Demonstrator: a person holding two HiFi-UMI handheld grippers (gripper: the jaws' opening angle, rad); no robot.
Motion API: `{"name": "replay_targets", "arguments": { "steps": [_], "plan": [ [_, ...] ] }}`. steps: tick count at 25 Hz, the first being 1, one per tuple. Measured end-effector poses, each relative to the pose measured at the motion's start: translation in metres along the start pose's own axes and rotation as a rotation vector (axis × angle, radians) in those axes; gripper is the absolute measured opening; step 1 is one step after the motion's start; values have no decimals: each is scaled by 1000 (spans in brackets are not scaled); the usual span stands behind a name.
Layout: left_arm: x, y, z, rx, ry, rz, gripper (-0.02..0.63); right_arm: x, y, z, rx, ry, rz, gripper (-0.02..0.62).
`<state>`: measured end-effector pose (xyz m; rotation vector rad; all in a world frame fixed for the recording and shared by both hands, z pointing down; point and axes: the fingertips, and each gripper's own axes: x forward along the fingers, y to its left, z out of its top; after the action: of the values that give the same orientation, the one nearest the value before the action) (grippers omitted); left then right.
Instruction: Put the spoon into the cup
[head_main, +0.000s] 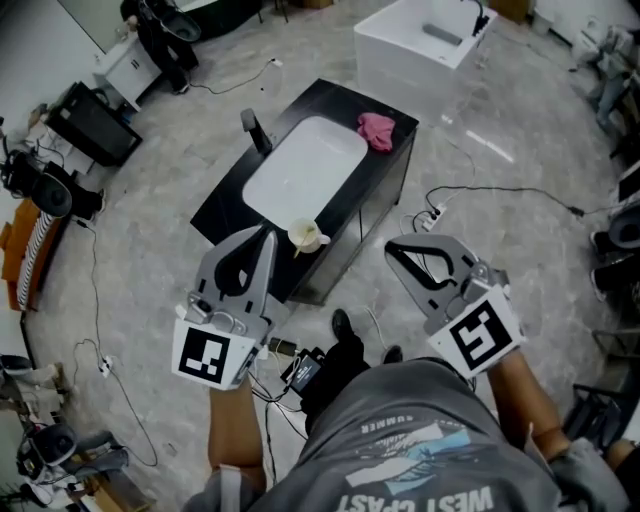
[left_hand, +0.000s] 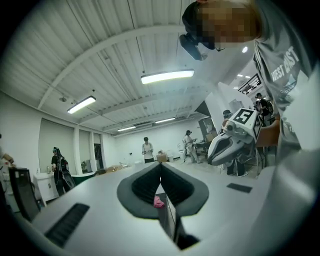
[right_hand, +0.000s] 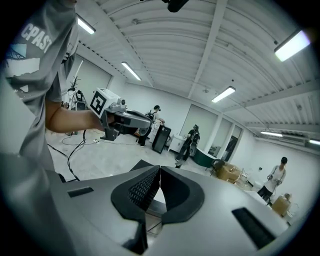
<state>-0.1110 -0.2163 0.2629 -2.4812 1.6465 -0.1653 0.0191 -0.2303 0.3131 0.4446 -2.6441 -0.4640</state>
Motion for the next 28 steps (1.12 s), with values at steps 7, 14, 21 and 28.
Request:
{"name": "replay_targets", "arguments": {
  "steps": [7, 14, 21, 28],
  "plan": [
    [-33, -39, 31, 60, -5, -23, 3, -38, 16, 25, -59, -47, -25, 31],
    [-64, -78, 50, 120, 1, -48, 3, -73, 38, 36, -104, -67, -22, 31],
    [-89, -115, 65, 169, 17, -73, 3, -103, 63, 57, -149, -106, 1, 30],
    [-92, -138, 66, 204, 35, -92, 2, -119, 70, 60, -161, -140, 4, 30]
  ]
}}
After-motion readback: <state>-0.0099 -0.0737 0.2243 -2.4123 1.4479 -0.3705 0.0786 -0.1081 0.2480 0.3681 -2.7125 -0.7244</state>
